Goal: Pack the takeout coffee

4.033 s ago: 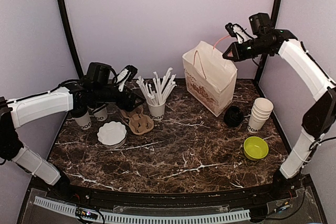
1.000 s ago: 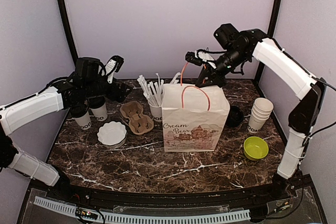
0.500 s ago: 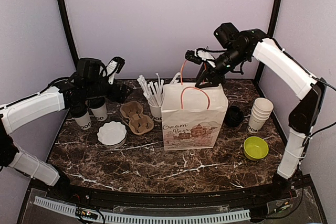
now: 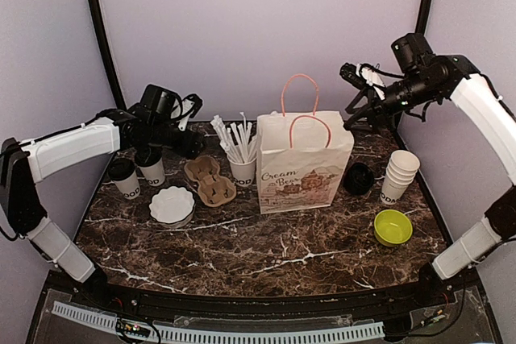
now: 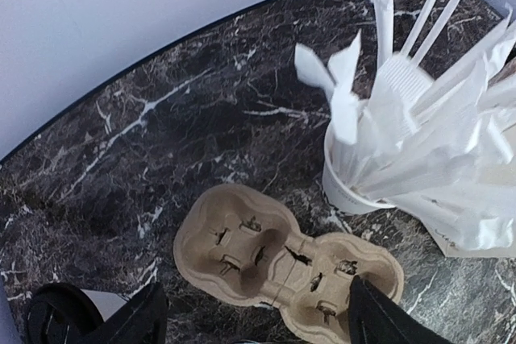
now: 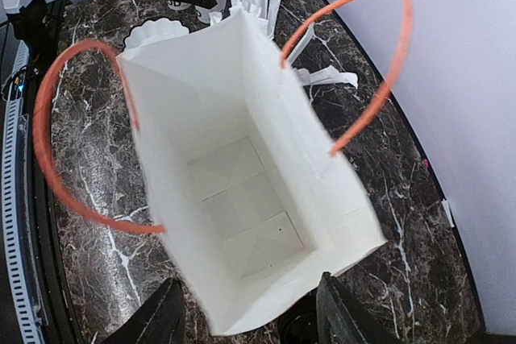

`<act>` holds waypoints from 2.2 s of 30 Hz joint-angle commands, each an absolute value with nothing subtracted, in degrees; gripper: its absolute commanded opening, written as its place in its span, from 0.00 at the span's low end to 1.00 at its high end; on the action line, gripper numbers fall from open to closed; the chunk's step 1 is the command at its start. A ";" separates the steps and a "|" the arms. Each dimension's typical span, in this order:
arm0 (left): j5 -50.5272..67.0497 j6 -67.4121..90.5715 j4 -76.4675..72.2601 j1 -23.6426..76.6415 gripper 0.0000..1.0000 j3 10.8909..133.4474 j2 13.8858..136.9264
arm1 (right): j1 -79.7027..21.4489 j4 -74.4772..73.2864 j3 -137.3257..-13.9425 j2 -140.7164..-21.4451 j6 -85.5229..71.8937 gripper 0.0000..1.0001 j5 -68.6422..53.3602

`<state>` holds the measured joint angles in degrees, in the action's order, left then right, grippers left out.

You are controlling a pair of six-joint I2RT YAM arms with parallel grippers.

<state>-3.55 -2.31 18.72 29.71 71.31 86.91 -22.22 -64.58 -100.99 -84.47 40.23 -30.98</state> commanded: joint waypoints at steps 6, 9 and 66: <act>-7.82 3.44 28.55 29.27 0.70 74.47 86.84 | -21.98 -57.01 -95.27 -81.83 35.96 0.56 -33.42; -6.01 7.52 30.68 29.22 0.65 75.78 88.43 | -21.97 -52.52 -91.18 -78.93 33.71 0.56 -32.63; 9.81 25.32 30.72 46.91 0.15 52.29 88.20 | -21.97 -47.54 -78.22 -72.86 32.79 0.53 -34.89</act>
